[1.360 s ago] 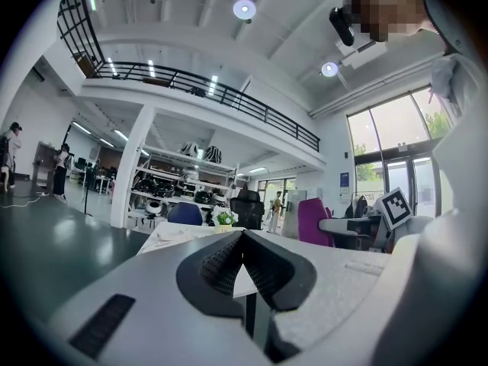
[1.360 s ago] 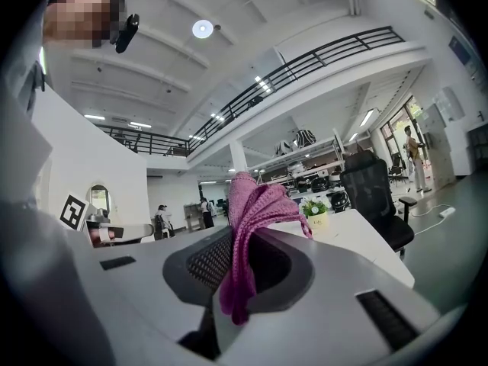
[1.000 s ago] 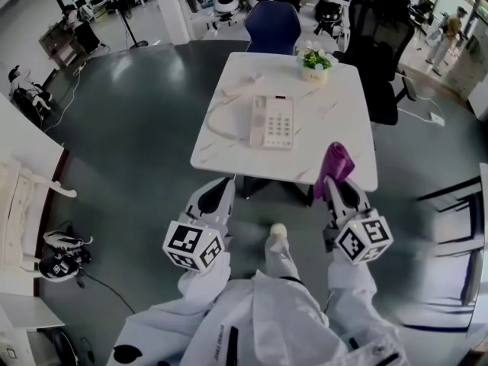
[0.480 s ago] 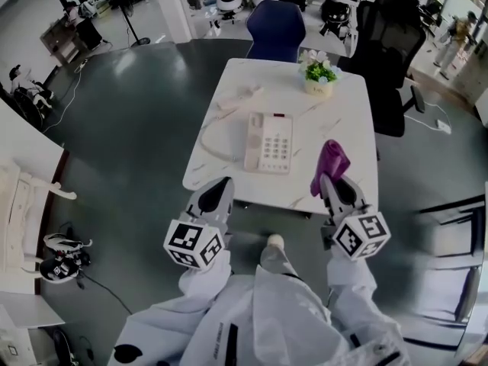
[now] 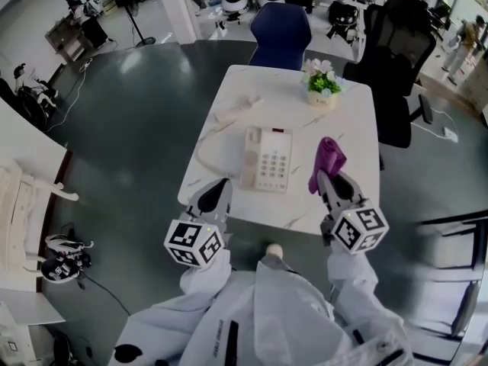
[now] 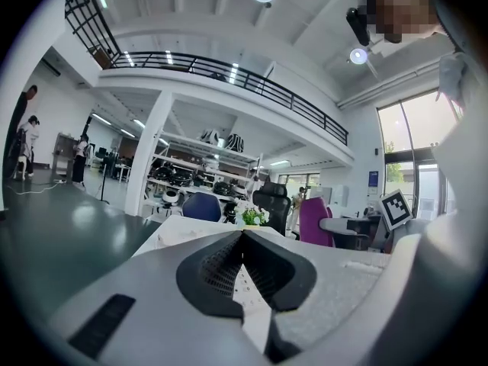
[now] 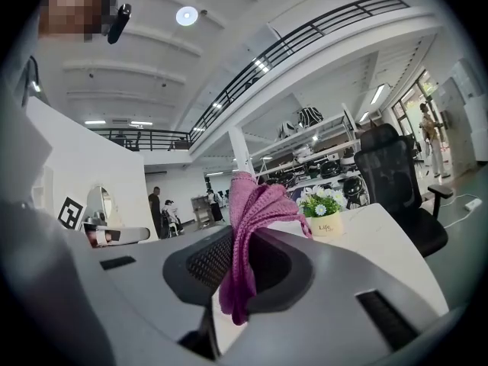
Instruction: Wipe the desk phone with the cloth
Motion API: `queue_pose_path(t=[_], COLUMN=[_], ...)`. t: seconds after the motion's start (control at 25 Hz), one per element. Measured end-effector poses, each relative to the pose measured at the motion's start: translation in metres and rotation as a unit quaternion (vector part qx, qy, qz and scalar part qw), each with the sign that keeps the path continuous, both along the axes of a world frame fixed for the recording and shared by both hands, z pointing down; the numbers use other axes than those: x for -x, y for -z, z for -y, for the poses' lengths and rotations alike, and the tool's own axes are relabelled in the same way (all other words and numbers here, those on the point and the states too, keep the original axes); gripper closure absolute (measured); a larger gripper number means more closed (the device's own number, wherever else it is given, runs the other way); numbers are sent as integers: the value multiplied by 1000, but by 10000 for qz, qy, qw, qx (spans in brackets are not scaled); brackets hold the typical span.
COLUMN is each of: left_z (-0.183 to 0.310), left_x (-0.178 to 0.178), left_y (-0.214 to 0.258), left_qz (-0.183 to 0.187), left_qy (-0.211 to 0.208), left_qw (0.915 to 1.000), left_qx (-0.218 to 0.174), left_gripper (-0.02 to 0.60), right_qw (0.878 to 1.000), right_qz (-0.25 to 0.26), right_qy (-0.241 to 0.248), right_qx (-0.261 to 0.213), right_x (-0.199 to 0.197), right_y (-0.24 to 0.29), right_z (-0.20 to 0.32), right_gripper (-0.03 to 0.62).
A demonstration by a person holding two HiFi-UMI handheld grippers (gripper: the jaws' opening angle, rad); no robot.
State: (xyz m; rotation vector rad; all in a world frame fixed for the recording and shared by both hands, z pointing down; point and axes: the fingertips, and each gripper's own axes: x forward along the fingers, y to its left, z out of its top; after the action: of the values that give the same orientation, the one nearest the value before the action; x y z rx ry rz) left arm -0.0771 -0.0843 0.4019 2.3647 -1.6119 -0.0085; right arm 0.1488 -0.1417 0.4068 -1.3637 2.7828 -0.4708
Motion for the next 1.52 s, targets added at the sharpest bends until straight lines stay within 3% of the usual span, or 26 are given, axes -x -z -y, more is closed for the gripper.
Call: queue_pose_path(t=[0.36, 0.68, 1.52], left_z=[33, 50, 119], left_x=[-4, 15, 24], left_y=[-18, -36, -97], left_qz=[-150, -159, -235], left_qy=[167, 305, -104], left_qw=[9995, 9981, 9918], left_qx=[221, 502, 1253], left_gripper=[583, 584, 583], right_qw=[9998, 9986, 9815], right_qz=[-129, -440, -1848], right_qy=[67, 137, 423], right_qx=[157, 247, 272], right_x=[-8, 5, 57], right_y=[-15, -26, -85], right_z=[45, 79, 171], right_gripper=[556, 556, 556])
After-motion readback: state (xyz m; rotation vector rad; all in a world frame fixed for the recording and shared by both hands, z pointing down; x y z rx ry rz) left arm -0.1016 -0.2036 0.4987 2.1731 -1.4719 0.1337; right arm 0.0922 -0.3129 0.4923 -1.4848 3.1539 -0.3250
